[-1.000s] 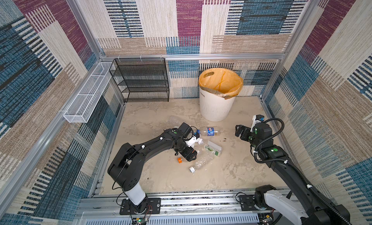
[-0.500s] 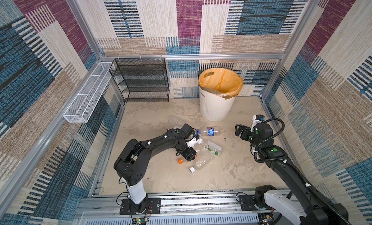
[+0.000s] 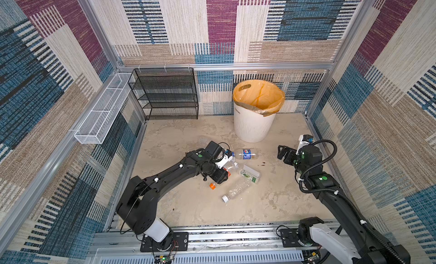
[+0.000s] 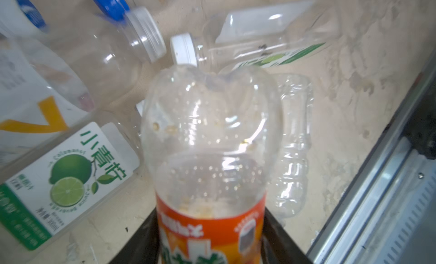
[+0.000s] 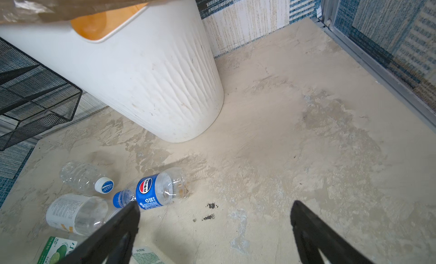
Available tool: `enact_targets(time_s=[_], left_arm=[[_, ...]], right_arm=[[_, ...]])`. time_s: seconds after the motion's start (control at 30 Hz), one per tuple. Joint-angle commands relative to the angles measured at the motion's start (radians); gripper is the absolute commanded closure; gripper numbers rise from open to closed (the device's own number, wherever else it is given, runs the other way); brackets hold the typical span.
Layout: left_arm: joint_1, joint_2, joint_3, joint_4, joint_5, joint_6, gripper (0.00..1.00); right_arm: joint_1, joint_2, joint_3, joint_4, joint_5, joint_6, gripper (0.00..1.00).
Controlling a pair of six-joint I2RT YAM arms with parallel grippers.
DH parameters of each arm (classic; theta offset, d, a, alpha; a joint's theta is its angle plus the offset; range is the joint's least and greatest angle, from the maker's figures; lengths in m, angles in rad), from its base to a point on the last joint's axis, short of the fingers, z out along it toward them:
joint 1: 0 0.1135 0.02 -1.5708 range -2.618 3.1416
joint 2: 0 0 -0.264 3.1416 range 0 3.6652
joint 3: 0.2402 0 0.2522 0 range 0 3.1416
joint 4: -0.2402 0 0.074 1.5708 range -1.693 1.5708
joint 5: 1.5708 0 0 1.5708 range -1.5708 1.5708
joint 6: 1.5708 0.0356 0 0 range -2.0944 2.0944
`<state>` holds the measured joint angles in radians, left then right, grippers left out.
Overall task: Throw the plastic bottles in the bin
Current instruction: Pick up the plastic bottle from the center of the table, then throw the plastic bottle into the trash bin.
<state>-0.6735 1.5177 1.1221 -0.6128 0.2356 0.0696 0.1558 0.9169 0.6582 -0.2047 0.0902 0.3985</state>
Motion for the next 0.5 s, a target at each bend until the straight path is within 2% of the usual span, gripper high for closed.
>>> enact_targets(time_s=[0.0, 0.1, 0.17, 0.3, 0.37, 0.47], left_arm=[[0.005, -0.114, -0.001, 0.028, 0.002, -0.035, 0.38], [0.018, -0.255, 0.001, 0.091, -0.036, -0.044, 0.39], [0.037, -0.362, -0.011, 0.202, -0.077, -0.058, 0.40], [0.058, -0.539, -0.098, 0.666, -0.167, -0.080, 0.41], [0.061, -0.538, -0.095, 0.902, -0.168, -0.075, 0.41], [0.071, -0.399, 0.066, 1.062, -0.107, -0.053, 0.41]], right_arm=[[-0.002, 0.007, 0.018, 0.033, 0.012, -0.006, 0.00], [-0.001, 0.015, 0.030, 0.038, 0.014, -0.006, 0.00], [-0.001, 0.014, 0.033, 0.047, 0.014, -0.004, 0.00], [-0.001, 0.020, 0.040, 0.068, 0.001, 0.001, 0.01], [-0.001, 0.026, 0.053, 0.068, -0.010, 0.006, 0.02], [-0.001, 0.016, 0.058, 0.070, -0.012, 0.008, 0.02]])
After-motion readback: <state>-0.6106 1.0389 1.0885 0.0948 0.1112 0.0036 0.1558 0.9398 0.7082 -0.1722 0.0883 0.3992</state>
